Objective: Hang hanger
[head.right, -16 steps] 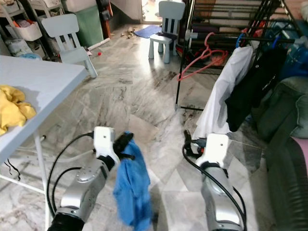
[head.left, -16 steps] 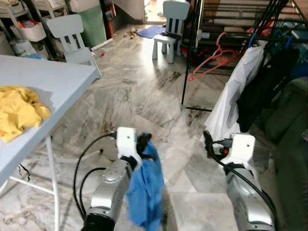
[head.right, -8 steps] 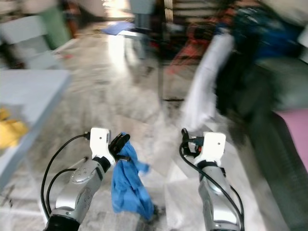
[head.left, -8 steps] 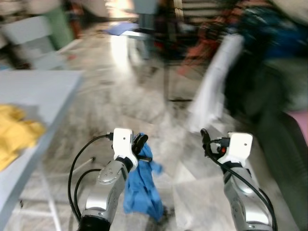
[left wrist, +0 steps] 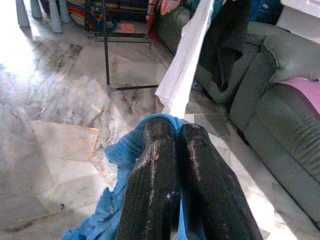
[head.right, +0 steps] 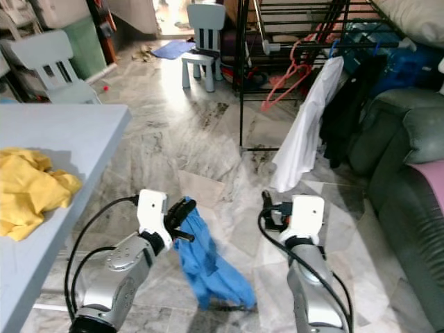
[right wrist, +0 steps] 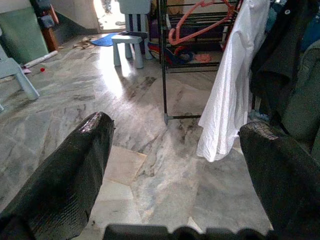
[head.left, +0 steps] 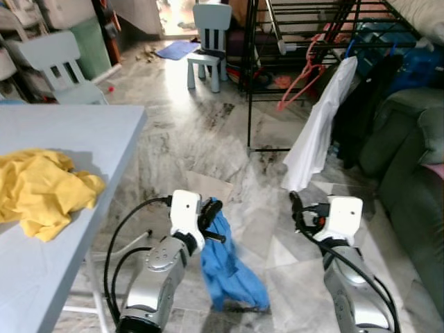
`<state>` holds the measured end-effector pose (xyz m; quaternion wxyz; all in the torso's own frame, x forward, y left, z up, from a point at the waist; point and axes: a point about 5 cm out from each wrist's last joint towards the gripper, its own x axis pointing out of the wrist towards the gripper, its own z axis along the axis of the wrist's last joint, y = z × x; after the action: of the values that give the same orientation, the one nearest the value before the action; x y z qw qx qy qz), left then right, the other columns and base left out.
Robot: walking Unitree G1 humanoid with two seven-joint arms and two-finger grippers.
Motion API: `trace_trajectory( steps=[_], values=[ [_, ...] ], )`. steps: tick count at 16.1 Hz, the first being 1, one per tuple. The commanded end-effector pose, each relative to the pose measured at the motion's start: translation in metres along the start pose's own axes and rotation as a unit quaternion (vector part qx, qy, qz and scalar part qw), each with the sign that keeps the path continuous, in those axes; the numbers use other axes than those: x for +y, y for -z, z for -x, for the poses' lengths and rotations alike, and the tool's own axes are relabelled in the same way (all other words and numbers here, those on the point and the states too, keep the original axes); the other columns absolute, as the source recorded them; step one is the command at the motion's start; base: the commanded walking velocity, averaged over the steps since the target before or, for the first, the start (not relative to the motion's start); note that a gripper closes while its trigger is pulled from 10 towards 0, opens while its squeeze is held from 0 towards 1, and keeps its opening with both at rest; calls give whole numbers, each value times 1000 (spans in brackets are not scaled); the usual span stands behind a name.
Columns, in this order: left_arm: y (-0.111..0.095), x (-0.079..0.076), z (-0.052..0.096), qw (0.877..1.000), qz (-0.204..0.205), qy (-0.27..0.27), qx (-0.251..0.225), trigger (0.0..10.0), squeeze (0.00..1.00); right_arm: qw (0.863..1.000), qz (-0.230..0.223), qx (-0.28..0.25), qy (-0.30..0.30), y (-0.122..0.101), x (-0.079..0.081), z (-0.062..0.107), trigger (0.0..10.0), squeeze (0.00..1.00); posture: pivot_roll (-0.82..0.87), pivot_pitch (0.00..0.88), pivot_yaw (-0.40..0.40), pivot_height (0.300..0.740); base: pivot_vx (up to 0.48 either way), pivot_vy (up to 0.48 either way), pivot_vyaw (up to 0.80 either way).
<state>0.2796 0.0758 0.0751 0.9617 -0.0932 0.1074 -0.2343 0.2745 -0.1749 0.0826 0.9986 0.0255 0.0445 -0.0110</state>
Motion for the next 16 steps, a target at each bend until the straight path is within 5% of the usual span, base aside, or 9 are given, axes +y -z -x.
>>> trace_trajectory(
  steps=[1,6,12,16],
  values=[
    [-8,-5,-1,1000,-6,12,-19,10000,0,1000,4,-3,-1,-3,-1,-4,10000,0,-83,21,33,740,0,0,0],
    [-15,-5,-4,999,-13,35,-30,10000,0,1000,4,-6,1,-4,0,-5,10000,0,-86,44,29,740,0,0,0],
    [-41,3,-12,994,-78,41,-71,10000,0,1000,-5,-14,5,-8,0,-6,10000,0,-91,77,34,740,0,0,0],
    [-47,-3,-11,989,-81,74,-96,10000,0,999,25,-22,-10,-13,4,-11,10000,0,-79,97,19,740,164,0,-759]
  ],
)
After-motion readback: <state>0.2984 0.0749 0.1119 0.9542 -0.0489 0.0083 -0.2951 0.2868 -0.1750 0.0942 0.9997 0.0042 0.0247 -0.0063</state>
